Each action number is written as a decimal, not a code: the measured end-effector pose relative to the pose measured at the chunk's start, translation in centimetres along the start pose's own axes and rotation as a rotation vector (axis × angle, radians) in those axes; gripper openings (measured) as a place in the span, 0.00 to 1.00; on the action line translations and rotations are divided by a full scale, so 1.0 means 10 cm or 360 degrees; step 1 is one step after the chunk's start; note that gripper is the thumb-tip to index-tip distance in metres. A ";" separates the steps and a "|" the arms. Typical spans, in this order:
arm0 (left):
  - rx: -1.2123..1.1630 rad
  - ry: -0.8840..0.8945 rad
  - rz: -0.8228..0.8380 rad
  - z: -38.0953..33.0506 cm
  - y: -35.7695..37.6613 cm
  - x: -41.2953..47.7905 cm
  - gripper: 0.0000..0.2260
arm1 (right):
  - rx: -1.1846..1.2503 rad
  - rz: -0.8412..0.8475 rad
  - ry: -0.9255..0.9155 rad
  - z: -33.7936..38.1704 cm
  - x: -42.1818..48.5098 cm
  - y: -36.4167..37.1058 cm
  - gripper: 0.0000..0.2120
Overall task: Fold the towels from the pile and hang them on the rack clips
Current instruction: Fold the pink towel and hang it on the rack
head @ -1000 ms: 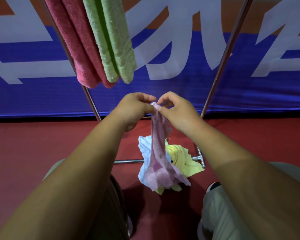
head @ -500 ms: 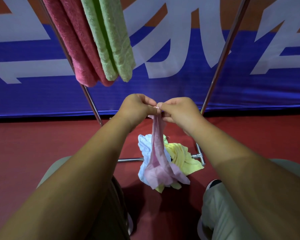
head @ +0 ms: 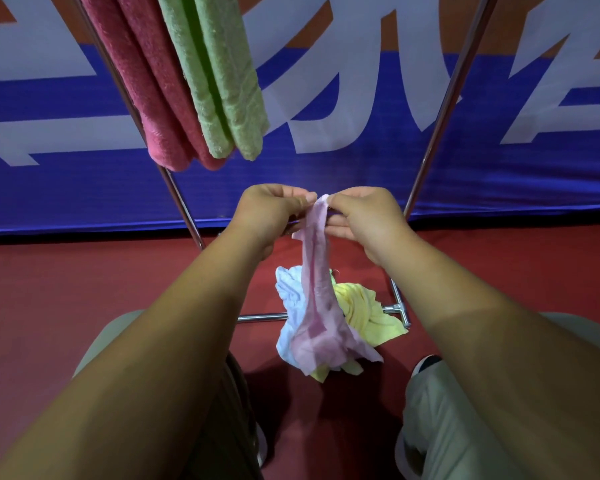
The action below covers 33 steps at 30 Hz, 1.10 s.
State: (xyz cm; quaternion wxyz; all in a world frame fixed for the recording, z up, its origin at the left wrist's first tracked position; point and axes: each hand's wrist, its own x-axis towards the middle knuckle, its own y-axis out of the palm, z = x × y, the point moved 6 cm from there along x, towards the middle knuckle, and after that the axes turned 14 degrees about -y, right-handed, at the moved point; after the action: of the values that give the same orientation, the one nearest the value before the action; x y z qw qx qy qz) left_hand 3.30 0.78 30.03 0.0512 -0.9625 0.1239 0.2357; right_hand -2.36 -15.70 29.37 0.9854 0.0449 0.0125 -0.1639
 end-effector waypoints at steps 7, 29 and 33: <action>0.0079 0.0033 -0.0078 0.00 0.04 -0.03 0.03 | -0.0482 -0.0014 -0.0163 0.04 -0.02 0.05 0.08; 0.0391 0.0317 -0.0184 -0.09 -0.03 -0.05 0.02 | -0.0326 0.0212 -0.0115 0.04 -0.07 0.04 0.20; 0.0424 0.0270 -0.0201 -0.11 -0.01 -0.08 0.03 | -0.0134 0.0195 -0.0075 0.08 -0.11 0.07 0.19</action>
State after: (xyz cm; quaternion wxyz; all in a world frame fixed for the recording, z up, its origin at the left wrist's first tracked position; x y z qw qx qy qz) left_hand 3.15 0.89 31.32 0.1825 -0.9695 0.0974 0.1313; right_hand -3.12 -14.77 30.27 0.9946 0.0003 -0.0068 -0.1036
